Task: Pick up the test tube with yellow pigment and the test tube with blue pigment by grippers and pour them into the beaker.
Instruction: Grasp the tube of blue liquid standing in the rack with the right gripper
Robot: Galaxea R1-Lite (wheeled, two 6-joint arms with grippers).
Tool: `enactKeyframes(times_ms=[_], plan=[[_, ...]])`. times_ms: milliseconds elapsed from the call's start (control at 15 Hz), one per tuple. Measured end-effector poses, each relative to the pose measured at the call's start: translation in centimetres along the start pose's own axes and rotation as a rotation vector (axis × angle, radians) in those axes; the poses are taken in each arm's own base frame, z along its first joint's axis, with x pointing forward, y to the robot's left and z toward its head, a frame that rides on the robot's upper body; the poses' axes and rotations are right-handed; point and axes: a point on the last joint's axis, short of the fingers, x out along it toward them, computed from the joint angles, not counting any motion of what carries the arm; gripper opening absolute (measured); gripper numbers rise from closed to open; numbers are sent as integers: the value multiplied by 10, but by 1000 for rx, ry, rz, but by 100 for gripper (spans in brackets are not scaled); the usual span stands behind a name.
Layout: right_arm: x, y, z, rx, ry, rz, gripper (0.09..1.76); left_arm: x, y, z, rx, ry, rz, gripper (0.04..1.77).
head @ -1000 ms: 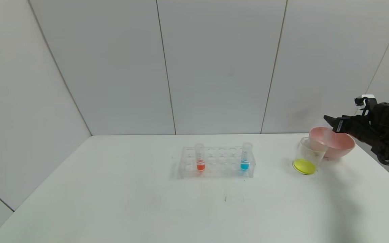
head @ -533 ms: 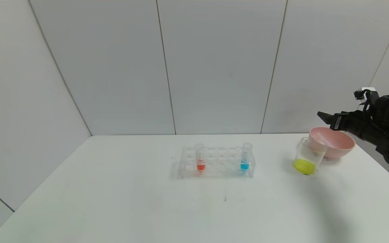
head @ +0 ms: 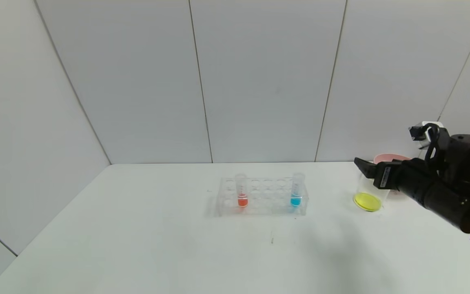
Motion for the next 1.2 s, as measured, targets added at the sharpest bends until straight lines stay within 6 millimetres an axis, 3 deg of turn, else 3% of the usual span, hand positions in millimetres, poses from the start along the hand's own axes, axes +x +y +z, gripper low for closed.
enactKeyframes(times_ms=[267,600,933,1200], plan=[[-51,50,-20,7,-1,-60,167,0,0,0,0,0,0,176],[-97,87,-47,-15,-29,-16,169,0,0,0,0,0,0,176],[-117,127,-73,13,-75,-12,170,0,0,0,0,0,0,176],[-119,148,-103,9,-72,43,170,0,0,0,0,0,0,176]])
